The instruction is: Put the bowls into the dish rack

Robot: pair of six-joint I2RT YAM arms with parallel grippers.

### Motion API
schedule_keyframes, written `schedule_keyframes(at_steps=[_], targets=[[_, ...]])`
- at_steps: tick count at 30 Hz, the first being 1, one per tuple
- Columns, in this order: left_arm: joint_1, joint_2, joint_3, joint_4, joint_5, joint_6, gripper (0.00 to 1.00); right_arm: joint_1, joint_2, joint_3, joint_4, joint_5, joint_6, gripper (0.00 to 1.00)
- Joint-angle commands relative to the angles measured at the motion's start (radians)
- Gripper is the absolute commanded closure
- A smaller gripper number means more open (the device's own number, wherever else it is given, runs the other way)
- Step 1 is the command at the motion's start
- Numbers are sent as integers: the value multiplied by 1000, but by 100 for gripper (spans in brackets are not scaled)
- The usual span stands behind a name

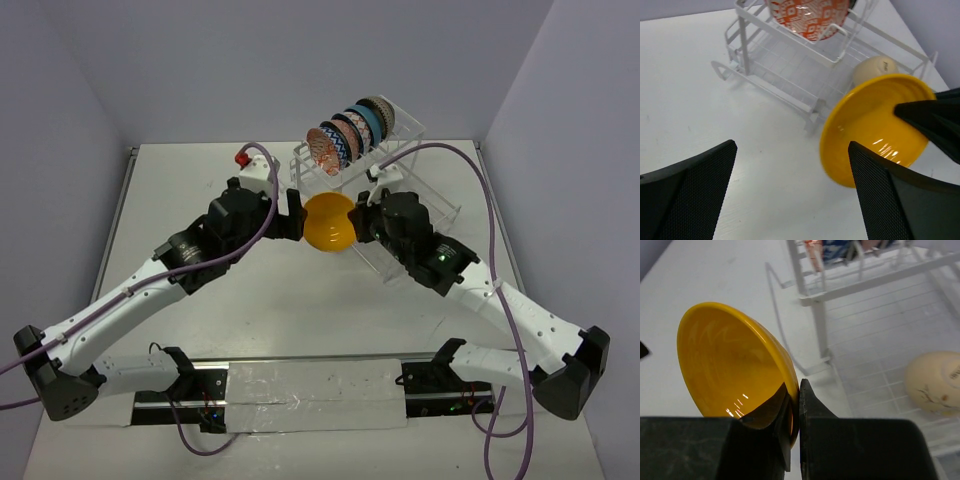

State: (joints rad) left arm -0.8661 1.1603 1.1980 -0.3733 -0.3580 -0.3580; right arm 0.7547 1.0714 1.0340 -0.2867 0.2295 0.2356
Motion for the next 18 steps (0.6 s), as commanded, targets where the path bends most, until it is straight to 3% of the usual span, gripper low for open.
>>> schedule_keyframes(at_steps=[1, 10, 13, 18], targets=[[41, 6, 41, -50, -122, -85, 1, 3, -59, -29, 20, 203, -65, 100], [421, -77, -70, -42, 135, -187, 1, 3, -54, -184, 210, 755, -369, 100], [493, -106, -116, -36, 163, -168, 1, 2, -30, -241, 357, 864, -531, 100], [565, -159, -193, -6, 191, -145, 1, -28, 1, -311, 624, 903, -826, 100]])
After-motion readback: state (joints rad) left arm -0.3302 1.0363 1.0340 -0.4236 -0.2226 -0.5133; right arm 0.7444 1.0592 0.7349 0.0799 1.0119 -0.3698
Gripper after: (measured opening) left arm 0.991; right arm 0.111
